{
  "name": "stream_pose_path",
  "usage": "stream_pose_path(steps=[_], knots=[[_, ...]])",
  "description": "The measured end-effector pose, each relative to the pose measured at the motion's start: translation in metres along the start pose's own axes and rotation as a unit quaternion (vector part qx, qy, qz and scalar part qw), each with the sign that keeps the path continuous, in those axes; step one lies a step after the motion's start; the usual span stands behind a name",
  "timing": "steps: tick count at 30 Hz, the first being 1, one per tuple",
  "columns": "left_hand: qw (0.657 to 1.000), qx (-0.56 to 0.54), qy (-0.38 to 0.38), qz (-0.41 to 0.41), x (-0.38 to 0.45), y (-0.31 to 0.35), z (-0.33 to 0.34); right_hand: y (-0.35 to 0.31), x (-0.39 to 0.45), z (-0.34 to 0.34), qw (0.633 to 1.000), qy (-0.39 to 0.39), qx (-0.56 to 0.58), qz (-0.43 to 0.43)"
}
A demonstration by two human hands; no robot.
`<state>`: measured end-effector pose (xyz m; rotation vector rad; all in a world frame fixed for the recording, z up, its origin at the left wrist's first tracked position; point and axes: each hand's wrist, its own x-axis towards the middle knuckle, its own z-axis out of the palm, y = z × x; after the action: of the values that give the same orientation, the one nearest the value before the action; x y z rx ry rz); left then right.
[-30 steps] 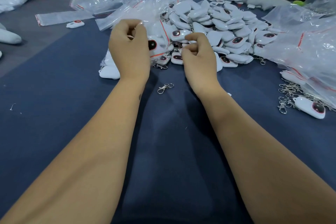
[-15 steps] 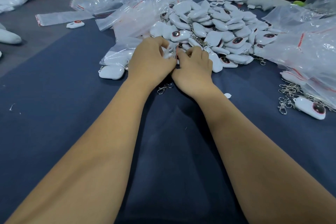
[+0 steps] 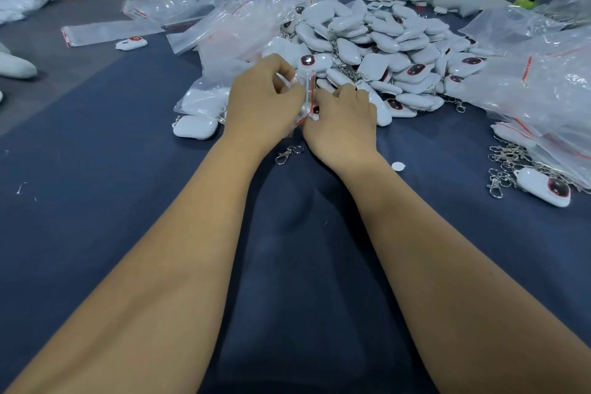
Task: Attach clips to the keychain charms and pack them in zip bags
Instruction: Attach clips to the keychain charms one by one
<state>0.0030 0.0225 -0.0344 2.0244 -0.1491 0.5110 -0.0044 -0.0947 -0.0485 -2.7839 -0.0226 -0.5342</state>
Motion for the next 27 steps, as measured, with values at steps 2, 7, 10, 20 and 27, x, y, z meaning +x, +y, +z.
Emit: stream_pose_path(steps=[2, 7, 10, 20, 27], knots=[[0.999, -0.003, -0.036, -0.025, 0.001, -0.002, 0.002, 0.001, 0.001, 0.000, 1.000, -0.001, 0.001, 0.002], [0.998, 0.021, -0.013, -0.058, 0.003, -0.005, -0.001, 0.002, 0.005, -0.004, 0.986, 0.032, 0.165, 0.021], [0.997, 0.034, 0.022, -0.069, 0.004, -0.005, -0.005, 0.001, 0.004, -0.008, 0.943, 0.061, 0.326, 0.036], [0.999, 0.026, -0.005, -0.029, 0.000, -0.002, 0.000, -0.002, 0.008, -0.011, 0.840, 0.068, 0.525, 0.119], [0.999, 0.004, -0.010, -0.038, 0.002, -0.004, 0.001, -0.003, 0.007, -0.011, 0.810, 0.035, 0.579, 0.088]])
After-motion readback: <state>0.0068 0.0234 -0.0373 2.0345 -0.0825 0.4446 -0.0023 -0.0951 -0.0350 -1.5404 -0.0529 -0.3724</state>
